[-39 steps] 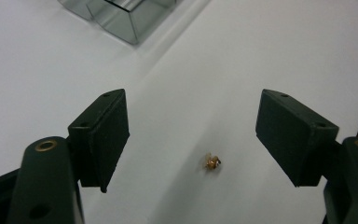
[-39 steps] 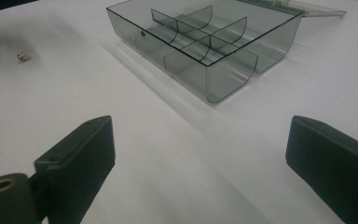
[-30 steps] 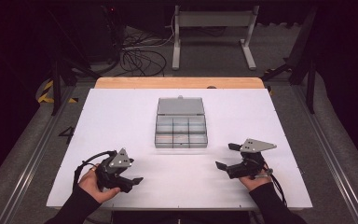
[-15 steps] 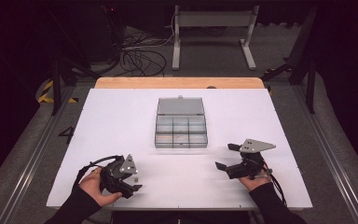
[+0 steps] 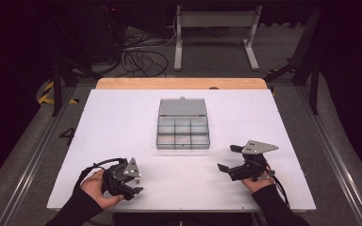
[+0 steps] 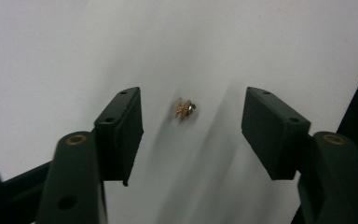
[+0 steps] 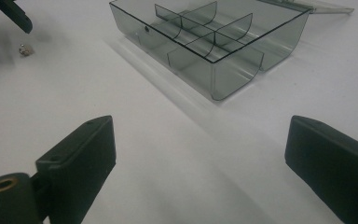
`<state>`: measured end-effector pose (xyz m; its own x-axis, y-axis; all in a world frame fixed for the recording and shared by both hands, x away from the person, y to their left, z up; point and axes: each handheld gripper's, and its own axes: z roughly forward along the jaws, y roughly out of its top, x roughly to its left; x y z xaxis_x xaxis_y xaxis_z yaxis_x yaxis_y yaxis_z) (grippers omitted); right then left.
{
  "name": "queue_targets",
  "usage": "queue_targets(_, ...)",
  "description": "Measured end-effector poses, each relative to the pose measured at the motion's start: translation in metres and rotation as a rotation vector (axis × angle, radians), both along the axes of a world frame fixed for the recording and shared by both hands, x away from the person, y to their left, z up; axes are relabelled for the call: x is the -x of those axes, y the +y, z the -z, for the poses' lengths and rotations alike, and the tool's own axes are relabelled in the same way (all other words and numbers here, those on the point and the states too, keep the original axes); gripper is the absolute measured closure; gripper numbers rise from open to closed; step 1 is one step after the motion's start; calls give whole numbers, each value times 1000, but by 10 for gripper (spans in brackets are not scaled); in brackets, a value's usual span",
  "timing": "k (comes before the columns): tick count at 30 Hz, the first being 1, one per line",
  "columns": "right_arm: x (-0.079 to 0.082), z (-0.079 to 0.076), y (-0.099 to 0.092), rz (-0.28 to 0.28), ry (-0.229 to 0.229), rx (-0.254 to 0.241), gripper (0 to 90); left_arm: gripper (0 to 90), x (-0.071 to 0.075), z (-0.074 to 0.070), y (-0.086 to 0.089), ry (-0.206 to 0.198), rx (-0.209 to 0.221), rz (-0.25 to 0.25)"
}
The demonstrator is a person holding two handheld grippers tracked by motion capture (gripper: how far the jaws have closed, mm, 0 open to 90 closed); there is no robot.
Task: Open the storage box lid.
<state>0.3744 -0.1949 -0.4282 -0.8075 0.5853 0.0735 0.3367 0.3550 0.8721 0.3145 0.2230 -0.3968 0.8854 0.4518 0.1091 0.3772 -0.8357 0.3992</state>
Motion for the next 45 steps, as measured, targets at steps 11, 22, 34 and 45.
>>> queue_targets(11, 0, 0, 0, -3, -1, 1, 92, 594, 0, 1, -4, -13, -39, 12)
queue_targets(22, 0, 0, 0, -4, 1, 2, 92, 710, -4, 5, -8, -6, -66, 1)
queue_targets(34, 0, 1, 0, -2, 4, 2, 92, 784, -6, 7, -9, 13, -73, -5)
queue_targets(45, 0, 1, 1, -2, 4, 4, 92, 787, -6, 6, -10, 13, -68, 2)
